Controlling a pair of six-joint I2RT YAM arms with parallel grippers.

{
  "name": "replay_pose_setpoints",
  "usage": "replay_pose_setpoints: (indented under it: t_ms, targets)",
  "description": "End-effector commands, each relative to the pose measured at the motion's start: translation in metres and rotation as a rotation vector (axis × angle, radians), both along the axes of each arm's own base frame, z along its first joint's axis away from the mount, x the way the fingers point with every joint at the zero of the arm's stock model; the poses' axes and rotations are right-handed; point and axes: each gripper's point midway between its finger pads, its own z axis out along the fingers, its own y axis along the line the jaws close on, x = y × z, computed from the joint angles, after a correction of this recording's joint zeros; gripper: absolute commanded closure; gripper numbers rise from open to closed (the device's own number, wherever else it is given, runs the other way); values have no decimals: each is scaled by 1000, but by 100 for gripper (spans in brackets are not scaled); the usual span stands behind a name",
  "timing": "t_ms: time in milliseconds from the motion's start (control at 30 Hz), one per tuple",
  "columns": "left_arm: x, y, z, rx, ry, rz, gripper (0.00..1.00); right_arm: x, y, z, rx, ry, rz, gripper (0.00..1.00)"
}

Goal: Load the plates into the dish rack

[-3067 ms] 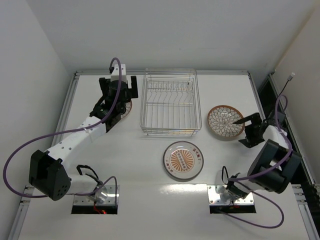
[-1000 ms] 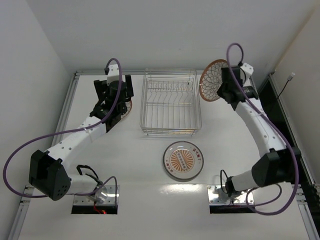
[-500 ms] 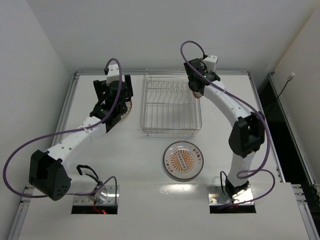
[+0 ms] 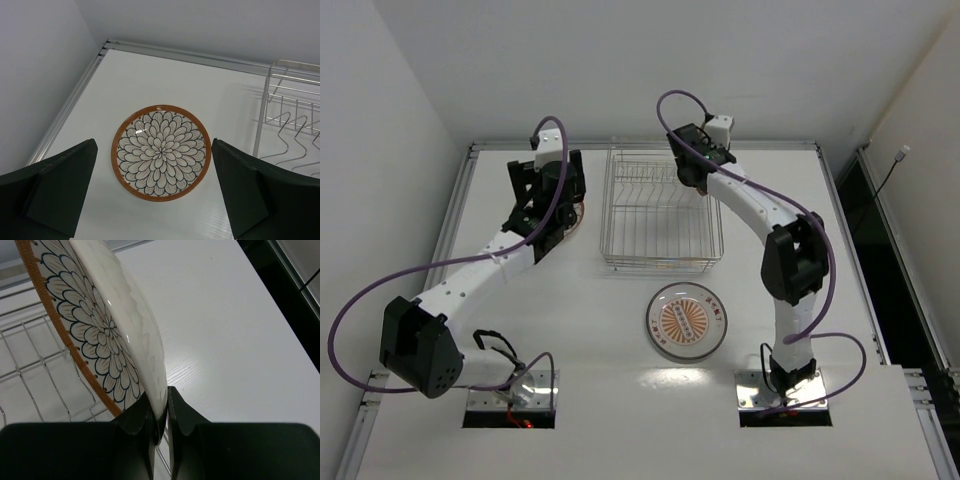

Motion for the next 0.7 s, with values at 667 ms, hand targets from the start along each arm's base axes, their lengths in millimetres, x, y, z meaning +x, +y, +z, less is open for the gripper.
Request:
replay_pose_setpoints:
  t_ms: [667]
  targets:
    - [0, -2, 21, -11, -41, 36, 0, -42, 47, -35, -104, 25, -26, 88]
